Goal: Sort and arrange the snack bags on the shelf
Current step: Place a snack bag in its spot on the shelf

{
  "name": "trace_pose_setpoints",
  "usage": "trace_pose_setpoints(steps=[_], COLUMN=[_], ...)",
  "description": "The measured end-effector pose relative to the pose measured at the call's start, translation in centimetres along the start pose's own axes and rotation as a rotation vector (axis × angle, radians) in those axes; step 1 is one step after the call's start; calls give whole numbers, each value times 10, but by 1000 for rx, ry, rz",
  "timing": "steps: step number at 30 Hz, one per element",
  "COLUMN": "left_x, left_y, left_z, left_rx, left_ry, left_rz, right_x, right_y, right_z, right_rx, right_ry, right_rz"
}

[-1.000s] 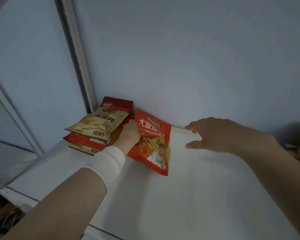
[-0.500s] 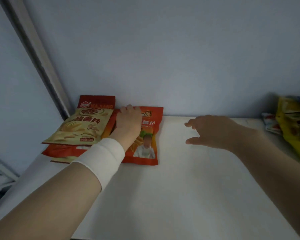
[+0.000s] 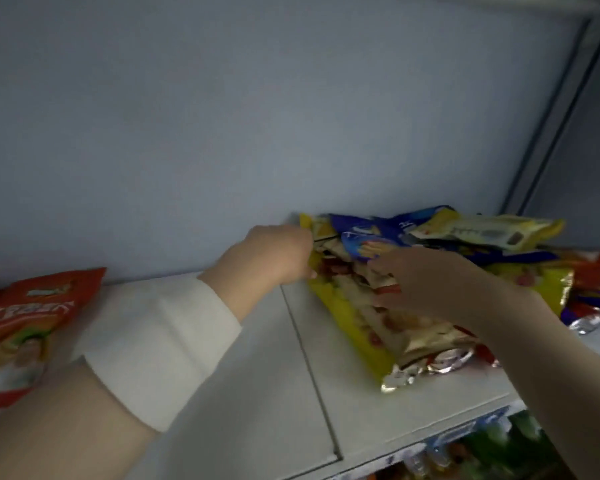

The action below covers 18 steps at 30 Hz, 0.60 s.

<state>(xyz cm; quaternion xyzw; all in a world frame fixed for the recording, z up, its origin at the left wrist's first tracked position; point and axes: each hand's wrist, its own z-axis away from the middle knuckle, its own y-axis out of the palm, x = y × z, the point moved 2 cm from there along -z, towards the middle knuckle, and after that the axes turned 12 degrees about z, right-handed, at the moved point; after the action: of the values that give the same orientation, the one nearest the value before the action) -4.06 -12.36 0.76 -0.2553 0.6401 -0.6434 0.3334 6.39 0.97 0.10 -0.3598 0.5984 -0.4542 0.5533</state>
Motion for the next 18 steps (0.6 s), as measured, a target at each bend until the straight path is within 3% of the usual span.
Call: trace_pose_setpoints(steps=[4, 7, 13, 18], left_x=[-105, -140, -118, -84], left_y=[13, 15, 18, 44], left_z=[-42, -69, -113, -142], left_rx=[-25, -78, -166, -32], left_ry=[61, 2, -279, -392], left_rz=[80, 164, 219, 427], right_x=[-90, -140, -180, -184], right_y=[15, 27, 42, 50], right_z=[34, 39, 15, -11], right_rx=[26, 9, -46, -94], right_ry=[51, 86, 8, -44], right_rz=[-15, -42, -102, -101])
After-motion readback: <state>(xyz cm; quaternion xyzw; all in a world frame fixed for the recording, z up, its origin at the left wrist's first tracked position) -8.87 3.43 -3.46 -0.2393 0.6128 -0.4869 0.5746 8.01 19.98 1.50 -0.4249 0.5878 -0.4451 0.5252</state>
